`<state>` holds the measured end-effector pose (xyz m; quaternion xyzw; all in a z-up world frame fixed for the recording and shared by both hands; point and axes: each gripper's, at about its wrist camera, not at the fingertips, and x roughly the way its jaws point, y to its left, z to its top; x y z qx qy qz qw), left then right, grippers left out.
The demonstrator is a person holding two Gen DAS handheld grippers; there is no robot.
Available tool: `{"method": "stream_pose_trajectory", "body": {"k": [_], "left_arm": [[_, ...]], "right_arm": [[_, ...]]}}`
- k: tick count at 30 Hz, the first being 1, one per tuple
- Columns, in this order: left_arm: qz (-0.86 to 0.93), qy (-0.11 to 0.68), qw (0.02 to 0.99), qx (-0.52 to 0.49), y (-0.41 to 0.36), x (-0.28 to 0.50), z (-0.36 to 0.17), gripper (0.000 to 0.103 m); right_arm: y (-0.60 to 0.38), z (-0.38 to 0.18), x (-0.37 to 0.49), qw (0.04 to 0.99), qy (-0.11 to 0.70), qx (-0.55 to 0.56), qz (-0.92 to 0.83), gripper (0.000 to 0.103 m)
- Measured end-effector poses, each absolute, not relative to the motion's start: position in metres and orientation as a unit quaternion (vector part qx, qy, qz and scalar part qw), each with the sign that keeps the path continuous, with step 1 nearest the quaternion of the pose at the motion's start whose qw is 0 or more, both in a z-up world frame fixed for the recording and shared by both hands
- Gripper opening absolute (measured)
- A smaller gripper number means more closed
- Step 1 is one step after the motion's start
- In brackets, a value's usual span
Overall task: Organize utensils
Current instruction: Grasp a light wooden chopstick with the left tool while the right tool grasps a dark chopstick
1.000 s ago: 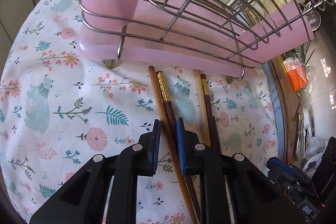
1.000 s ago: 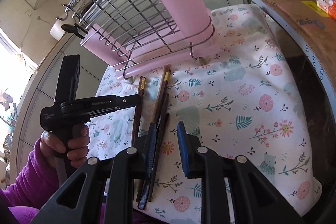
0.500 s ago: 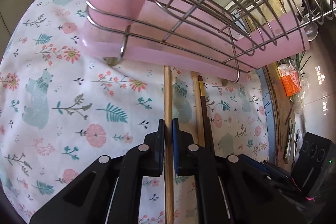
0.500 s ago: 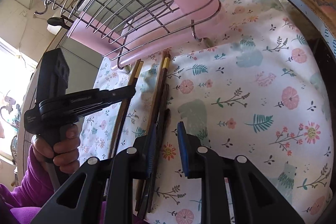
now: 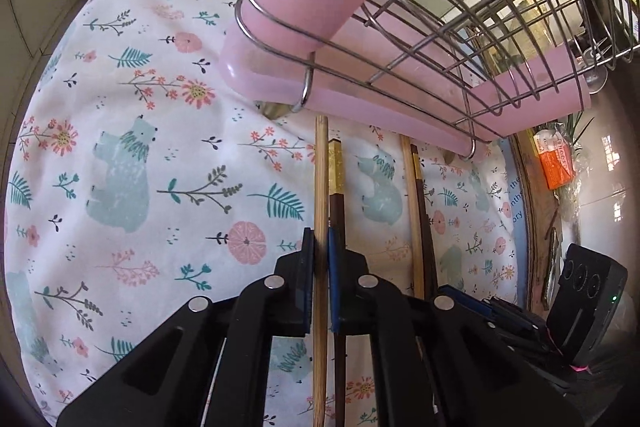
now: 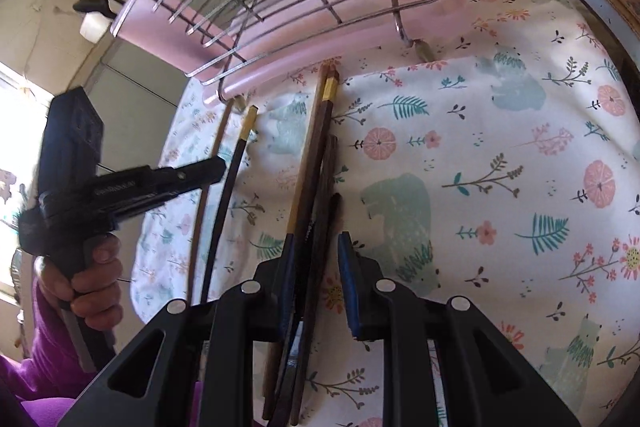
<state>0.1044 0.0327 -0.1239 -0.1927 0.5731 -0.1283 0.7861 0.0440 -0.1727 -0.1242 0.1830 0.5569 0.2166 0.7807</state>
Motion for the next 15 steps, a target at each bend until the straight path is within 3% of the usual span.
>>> {"method": "stream_pose_trajectory", "body": {"k": [1, 2, 15], "left_arm": [[-0.127, 0.572, 0.787, -0.194, 0.036, 0.104, -0.123, 0.006], [-0.124, 0.570, 0.789, -0.194, 0.039, 0.103, -0.121, 0.006], [-0.076, 0.569, 0.800, -0.174, 0.075, 0.094, -0.116, 0.006]], "right_arm": [[-0.172, -0.123, 0.044, 0.783, 0.557, 0.178, 0.213, 0.007], [-0.174, -0.122, 0.043, 0.788, 0.554, 0.172, 0.206, 0.006], [-0.198, -0.111, 0.038, 0.806, 0.553, 0.154, 0.143, 0.006]]}}
